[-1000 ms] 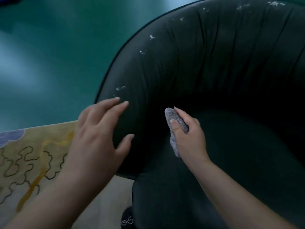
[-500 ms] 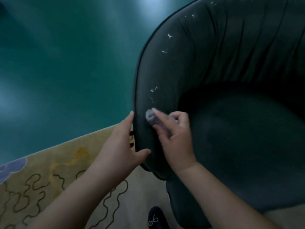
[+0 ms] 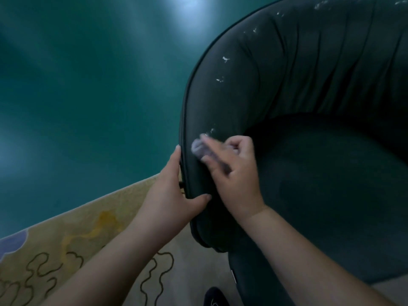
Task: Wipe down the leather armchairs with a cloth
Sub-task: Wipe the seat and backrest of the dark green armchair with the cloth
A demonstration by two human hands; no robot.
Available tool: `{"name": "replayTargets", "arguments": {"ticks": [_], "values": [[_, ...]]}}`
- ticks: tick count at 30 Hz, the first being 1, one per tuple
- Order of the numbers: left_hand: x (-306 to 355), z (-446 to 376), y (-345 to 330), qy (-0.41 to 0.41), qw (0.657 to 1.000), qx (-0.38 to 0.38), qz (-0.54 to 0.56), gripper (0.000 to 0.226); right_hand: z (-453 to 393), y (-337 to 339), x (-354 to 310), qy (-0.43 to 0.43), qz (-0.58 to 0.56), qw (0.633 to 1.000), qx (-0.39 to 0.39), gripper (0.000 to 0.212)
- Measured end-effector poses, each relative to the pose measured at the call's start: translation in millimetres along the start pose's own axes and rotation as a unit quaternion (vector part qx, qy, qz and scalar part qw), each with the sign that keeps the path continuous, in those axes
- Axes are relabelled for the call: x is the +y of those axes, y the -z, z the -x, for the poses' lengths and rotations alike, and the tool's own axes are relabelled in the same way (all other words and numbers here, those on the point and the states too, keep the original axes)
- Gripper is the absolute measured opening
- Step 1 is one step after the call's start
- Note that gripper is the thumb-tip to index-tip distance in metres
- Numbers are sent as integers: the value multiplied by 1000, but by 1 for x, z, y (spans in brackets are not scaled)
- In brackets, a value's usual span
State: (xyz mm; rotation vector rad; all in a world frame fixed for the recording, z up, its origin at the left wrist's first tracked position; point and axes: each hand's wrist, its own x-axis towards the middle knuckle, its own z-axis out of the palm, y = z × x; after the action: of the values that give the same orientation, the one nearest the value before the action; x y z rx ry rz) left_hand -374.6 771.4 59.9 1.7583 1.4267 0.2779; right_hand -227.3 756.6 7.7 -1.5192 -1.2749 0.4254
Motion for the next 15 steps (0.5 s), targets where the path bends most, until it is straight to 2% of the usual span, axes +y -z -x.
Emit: {"name": "replayTargets", "arguments": {"ticks": [1, 2, 5, 6, 8, 11, 13, 15], "values": [[0, -3, 0, 4, 1000, 1, 2, 114, -1, -2, 2, 31, 14, 999, -16, 37], [0, -5, 1, 6, 1000, 3, 1, 114, -5, -1, 7, 23, 22, 999, -15, 38], [3, -14, 6, 11, 1000, 3, -15, 115, -27, 13, 22, -112, -10, 993, 34, 39], [6, -17, 8, 10, 1000, 4, -21, 115, -31, 16, 22, -118, -19, 992, 41, 39], [11, -23, 11, 7, 999, 7, -35, 117, -32, 14, 11, -43, -15, 999, 15, 37], [14, -31, 13, 5, 998, 4, -60, 118, -30, 1, -2, 49, 20, 996, -67, 38], [12, -35, 13, 2, 998, 1, -60, 119, -39, 1, 10, 7, 26, 999, -40, 39], [9, -41, 14, -4, 998, -2, -57, 120, -50, 8, 24, -85, 4, 996, 19, 38]]}}
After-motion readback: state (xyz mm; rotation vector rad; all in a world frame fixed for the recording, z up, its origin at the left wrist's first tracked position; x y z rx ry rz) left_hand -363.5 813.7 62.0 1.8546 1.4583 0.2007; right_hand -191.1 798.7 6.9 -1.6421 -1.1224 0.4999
